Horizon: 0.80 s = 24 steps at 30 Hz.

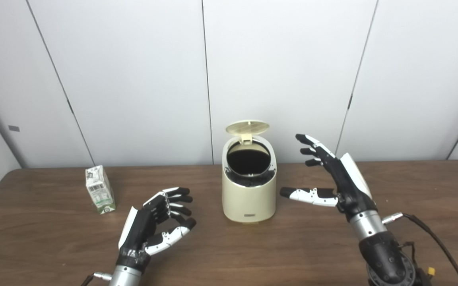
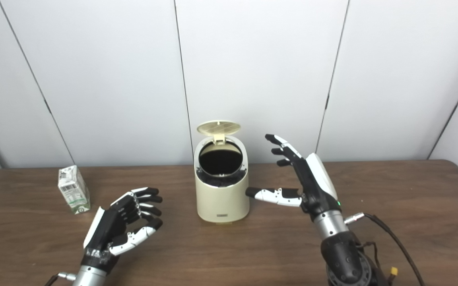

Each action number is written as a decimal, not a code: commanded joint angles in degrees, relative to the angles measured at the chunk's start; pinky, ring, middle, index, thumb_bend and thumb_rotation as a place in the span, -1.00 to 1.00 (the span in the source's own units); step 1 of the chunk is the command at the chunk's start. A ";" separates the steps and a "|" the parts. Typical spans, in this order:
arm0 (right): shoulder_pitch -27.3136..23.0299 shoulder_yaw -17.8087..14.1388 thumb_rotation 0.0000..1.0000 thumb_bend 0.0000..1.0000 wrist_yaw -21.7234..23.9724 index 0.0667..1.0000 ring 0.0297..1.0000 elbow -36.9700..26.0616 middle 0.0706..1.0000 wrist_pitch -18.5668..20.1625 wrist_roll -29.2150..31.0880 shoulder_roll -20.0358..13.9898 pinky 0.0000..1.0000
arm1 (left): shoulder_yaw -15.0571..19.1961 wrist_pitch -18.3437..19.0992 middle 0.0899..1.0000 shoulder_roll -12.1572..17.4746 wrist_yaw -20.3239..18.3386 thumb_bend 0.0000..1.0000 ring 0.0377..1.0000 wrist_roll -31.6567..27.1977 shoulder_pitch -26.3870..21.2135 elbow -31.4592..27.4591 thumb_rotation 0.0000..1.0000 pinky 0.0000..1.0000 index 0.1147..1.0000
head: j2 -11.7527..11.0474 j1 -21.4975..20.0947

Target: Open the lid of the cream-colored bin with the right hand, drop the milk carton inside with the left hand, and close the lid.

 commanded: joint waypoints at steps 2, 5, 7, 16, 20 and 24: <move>0.09 -0.18 -0.14 0.47 -1.44 0.76 0.64 -2.00 0.77 -3.30 0.50 0.35 0.41 | 0.04 -1.42 0.29 0.03 0.57 0.25 0.11 -0.13 -2.06 -1.02 -0.67 -0.07 0.41 | -0.06 -0.06; 1.62 -0.02 -0.18 0.45 -1.65 0.75 0.61 -1.62 0.74 -5.15 0.71 0.26 0.38 | 0.01 -1.44 0.29 -0.06 0.55 0.26 0.10 -0.21 -2.14 -0.92 -0.67 -0.08 0.41 | -0.06 0.09; 2.56 -0.03 -0.18 0.49 -1.64 0.74 0.61 -1.32 0.73 -6.11 0.97 0.23 0.37 | -0.03 -1.34 0.29 -0.08 0.54 0.25 0.10 -0.13 -2.11 -1.06 -0.67 -0.08 0.41 | -0.06 0.09; 6.52 -0.34 -0.26 0.47 -1.71 0.77 0.62 -0.06 0.75 -10.53 2.76 -0.22 0.36 | -0.13 -2.65 0.29 0.32 0.32 0.24 0.10 0.26 -2.47 0.02 -0.68 -0.08 0.41 | -0.88 1.08; 7.46 -0.65 -0.31 0.46 -1.67 0.79 0.63 0.21 0.76 -10.90 3.21 -0.33 0.39 | -0.24 -2.47 0.28 0.28 0.45 0.26 0.11 0.75 -2.46 0.26 -0.65 -0.07 0.40 | -1.49 2.45; 8.24 -1.35 -0.32 0.48 -1.76 0.80 0.64 1.46 0.76 -12.49 4.04 -1.02 0.40 | -0.91 -2.59 0.28 -0.60 0.64 0.31 0.12 1.39 -2.32 0.80 -0.60 -0.04 0.39 | -3.56 9.13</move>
